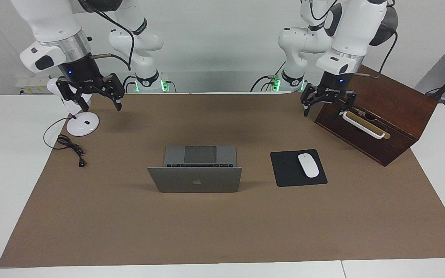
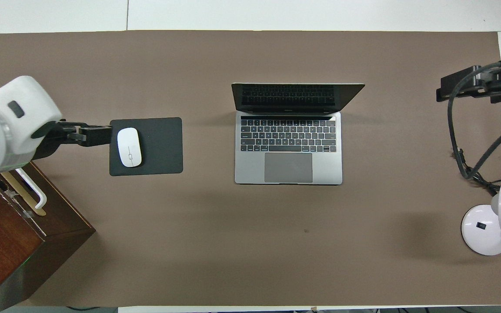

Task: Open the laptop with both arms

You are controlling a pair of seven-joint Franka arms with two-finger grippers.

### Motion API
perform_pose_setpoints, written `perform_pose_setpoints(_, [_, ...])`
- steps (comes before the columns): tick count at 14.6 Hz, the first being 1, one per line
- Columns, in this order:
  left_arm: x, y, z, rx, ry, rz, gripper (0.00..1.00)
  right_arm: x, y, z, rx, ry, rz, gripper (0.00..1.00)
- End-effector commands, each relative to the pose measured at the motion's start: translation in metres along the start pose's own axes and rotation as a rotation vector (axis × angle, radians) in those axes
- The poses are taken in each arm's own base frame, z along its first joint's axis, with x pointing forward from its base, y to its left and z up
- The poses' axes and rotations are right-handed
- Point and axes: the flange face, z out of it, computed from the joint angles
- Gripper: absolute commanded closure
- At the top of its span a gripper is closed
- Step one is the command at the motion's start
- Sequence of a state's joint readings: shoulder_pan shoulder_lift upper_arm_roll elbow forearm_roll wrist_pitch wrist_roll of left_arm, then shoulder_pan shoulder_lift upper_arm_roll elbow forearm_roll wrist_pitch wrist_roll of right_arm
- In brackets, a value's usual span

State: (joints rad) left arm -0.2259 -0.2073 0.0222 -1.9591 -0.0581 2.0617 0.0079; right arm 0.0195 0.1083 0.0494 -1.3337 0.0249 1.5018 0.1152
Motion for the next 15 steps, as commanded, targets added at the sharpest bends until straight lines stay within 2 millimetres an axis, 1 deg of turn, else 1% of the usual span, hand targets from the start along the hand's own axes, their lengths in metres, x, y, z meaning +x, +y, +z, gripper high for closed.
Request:
perform_pose_setpoints(1, [-0.004, -0.034, -0.026, 0.025, -0.030, -0.065, 0.00, -0.022, 0.007, 0.010, -0.043, -0.044, -0.001, 0.00])
perform_pose_setpoints(2, [-0.001, -0.047, -0.039, 0.031, -0.047, -0.089, 0.00, -0.028, 0.010, 0.018, -0.045, -0.048, -0.021, 0.00])
perform_pose_setpoints(4, [0.009, -0.065, -0.054, 0.039, -0.094, -0.124, 0.00, -0.033, 0.016, 0.032, -0.071, -0.004, -0.075, 0.00])
perform_pose_setpoints(5, [0.012, -0.070, -0.064, 0.039, -0.114, -0.137, 0.00, -0.034, 0.017, 0.035, -0.071, 0.011, -0.079, 0.00])
perform_pose_setpoints(8, [0.019, -0.081, -0.080, 0.038, -0.196, -0.157, 0.00, -0.031, 0.026, 0.034, -0.068, 0.021, -0.064, 0.00])
perform_pose_setpoints(12, [0.018, -0.081, -0.075, 0.037, -0.241, -0.156, 0.00, -0.029, 0.041, 0.034, -0.051, 0.023, 0.006, 0.00])
perform_pose_setpoints(13, [0.017, -0.080, -0.070, 0.036, -0.254, -0.155, 0.00, -0.029, 0.046, 0.034, -0.052, 0.025, 0.014, 0.00])
perform_pose_setpoints(15, [0.012, -0.080, -0.057, 0.035, -0.287, -0.157, 0.00, -0.029, 0.046, 0.034, -0.052, 0.023, 0.014, 0.00])
